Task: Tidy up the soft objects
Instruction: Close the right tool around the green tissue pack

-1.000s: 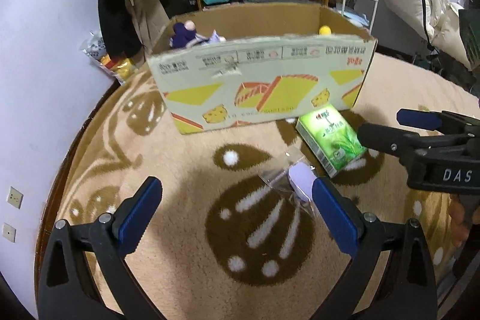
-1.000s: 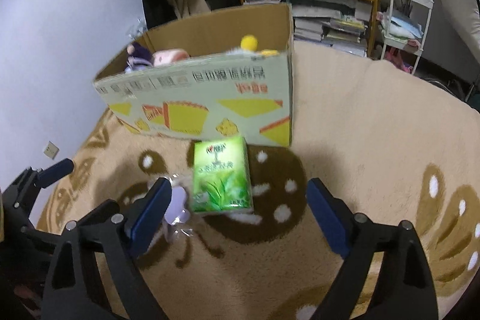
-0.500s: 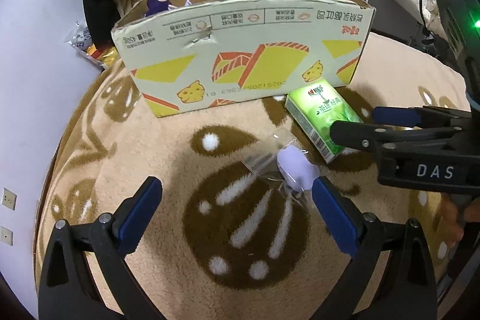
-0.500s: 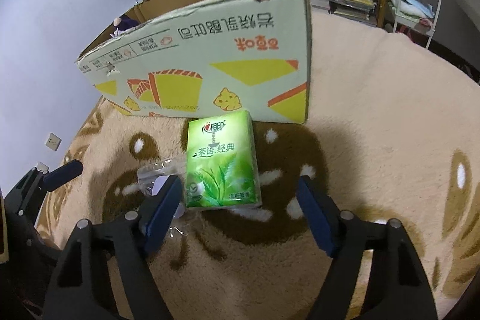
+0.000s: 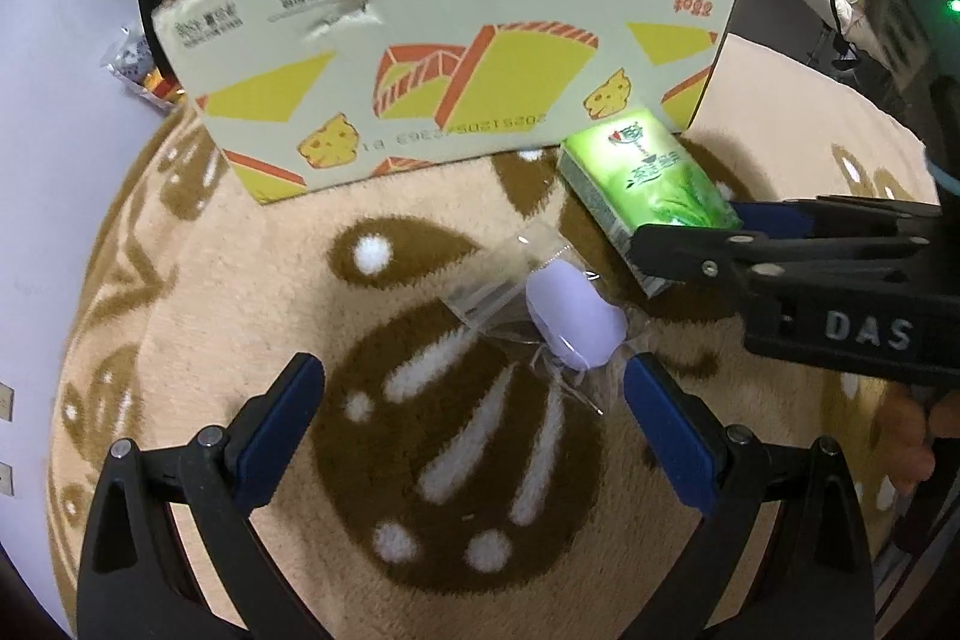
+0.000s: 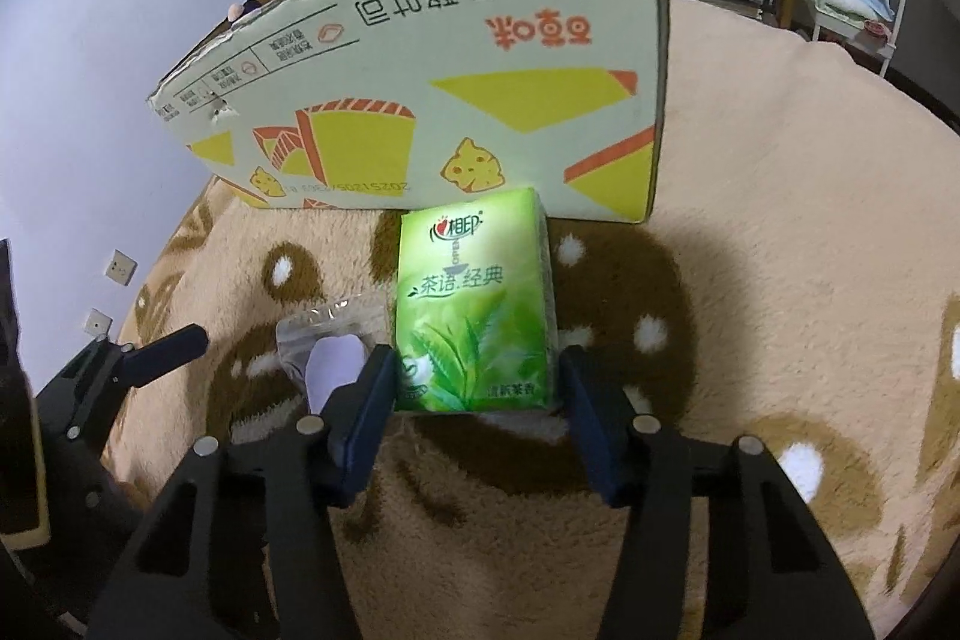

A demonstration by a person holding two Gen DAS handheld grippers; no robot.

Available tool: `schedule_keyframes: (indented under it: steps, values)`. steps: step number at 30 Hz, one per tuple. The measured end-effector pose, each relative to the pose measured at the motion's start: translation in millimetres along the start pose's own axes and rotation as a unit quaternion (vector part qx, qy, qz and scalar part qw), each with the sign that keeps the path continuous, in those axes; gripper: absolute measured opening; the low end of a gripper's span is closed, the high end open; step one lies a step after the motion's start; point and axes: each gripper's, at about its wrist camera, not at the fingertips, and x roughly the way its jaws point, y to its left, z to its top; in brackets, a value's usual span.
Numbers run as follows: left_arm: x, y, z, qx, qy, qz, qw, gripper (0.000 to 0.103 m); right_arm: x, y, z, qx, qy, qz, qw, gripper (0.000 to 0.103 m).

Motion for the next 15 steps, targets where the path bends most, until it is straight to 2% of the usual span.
schedule_keyframes:
  steps: [3, 8, 15]
  values:
    - [6.7, -0.5, 1.3, 0.002, 0.001, -0.016, 0.9999, 0.099, -2.3, -0.7, -0.9, -0.005, 0.0, -0.012, 1.0, 0.058]
    - [12.3, -8.1, 1.0, 0.015, 0.004, -0.043, 0.9989, 0.099, -6.7, -13.0, -1.4, 0.015, 0.002, -0.005, 1.0, 0.058]
    - [23.5, -20.9, -3.1, 0.039, 0.014, -0.019, 0.999, 0.099, -10.3, -19.9, -7.8, 0.033, 0.006, 0.0, 0.999, 0.058]
